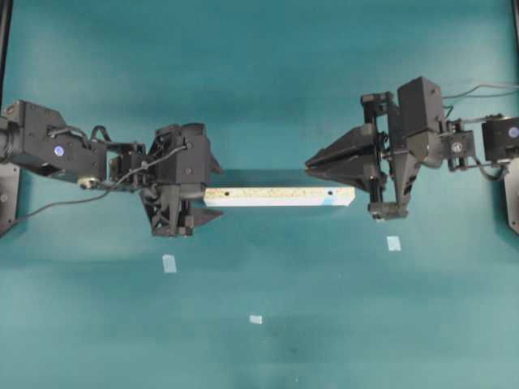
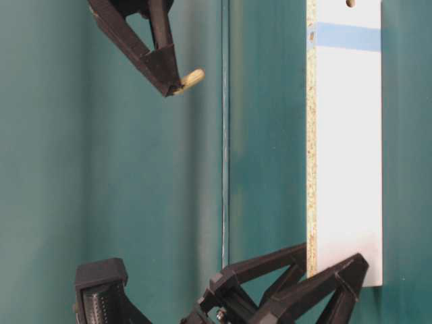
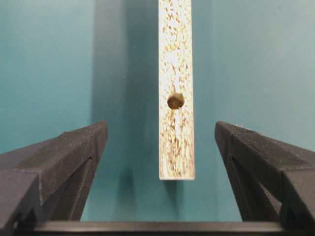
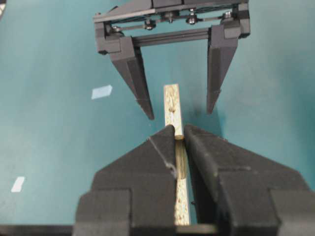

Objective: Insert the rod into the hole on the wooden board.
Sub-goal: 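Grasp the left end of the white board with the left gripper, then align the held peg with the hole near the board's right end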

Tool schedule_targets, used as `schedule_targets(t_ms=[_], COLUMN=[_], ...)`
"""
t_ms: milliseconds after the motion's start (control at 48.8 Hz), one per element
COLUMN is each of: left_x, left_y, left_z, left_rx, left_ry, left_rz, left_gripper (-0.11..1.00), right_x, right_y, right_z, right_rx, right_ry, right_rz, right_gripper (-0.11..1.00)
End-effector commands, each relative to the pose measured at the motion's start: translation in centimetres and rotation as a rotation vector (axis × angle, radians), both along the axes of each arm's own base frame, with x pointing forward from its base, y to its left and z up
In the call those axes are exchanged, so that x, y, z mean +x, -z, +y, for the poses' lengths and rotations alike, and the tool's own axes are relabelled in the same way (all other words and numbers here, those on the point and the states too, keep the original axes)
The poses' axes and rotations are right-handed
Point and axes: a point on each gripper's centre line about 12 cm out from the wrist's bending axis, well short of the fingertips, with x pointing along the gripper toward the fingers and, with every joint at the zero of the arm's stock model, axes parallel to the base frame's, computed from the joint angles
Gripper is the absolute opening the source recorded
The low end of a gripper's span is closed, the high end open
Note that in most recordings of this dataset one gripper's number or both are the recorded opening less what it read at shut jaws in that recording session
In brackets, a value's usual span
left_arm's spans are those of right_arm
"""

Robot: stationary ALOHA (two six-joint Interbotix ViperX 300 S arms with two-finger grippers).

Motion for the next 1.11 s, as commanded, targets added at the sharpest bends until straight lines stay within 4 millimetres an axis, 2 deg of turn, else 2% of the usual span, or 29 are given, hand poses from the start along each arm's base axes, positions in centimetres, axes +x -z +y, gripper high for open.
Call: schedule_targets(t_ms=[0,553,635,840,1086], left_x=[0.9,0.9,0.8,0.8,0.8], left_y=[-0.9,0.5,0.5,0.5,0.5], left_z=[-0.1,-0.2,-0.1,-0.2,-0.2], left_rx=[-0.001,0.005,0.008,0.009,0.009], left_ry=[-0.001,0.004,0.006,0.009,0.009], left_rz=[-0.055,-0.063,-0.061,-0.061,-0.06], left_gripper=[1.0,0.94,0.89,0.56,0.55], right_x=[0.0,-0.3,-0.3,-0.4,-1.2], right_y=[-0.7,-0.2,-0.2,-0.1,1.1], right_z=[0.0,-0.1,0.0,-0.1,0.1], right_rx=[0.001,0.002,0.001,0.003,0.005], right_ry=[0.002,0.004,0.003,0.005,0.002], right_rz=[-0.028,-0.012,-0.014,-0.011,0.026], right_gripper=[0.1,0.1,0.1,0.1,0.1])
